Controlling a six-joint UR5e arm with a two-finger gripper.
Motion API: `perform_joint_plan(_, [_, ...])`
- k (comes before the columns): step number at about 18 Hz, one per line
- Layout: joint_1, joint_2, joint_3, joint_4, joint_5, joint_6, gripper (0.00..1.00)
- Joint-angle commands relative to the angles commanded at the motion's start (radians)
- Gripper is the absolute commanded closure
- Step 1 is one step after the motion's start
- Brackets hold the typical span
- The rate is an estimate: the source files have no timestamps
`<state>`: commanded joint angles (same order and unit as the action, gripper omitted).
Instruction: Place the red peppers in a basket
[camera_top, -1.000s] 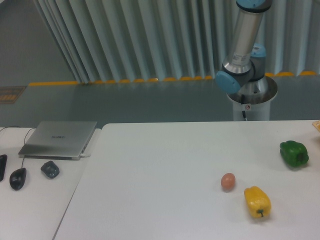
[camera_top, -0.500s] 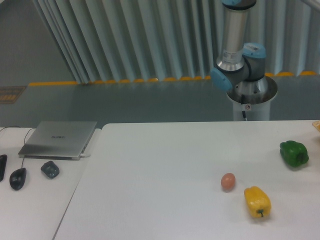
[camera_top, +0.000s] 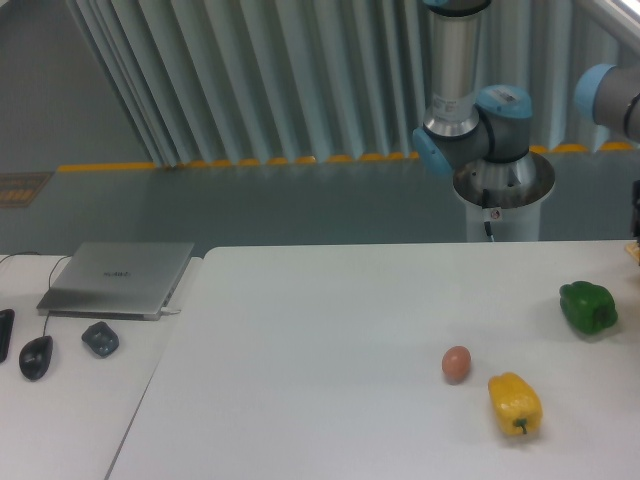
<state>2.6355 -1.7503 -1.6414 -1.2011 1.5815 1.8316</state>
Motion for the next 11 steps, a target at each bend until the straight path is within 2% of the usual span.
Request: perform_joint_plan(11, [-0.034, -0.018, -0.020, 0.009, 0.000, -0.002, 0.00])
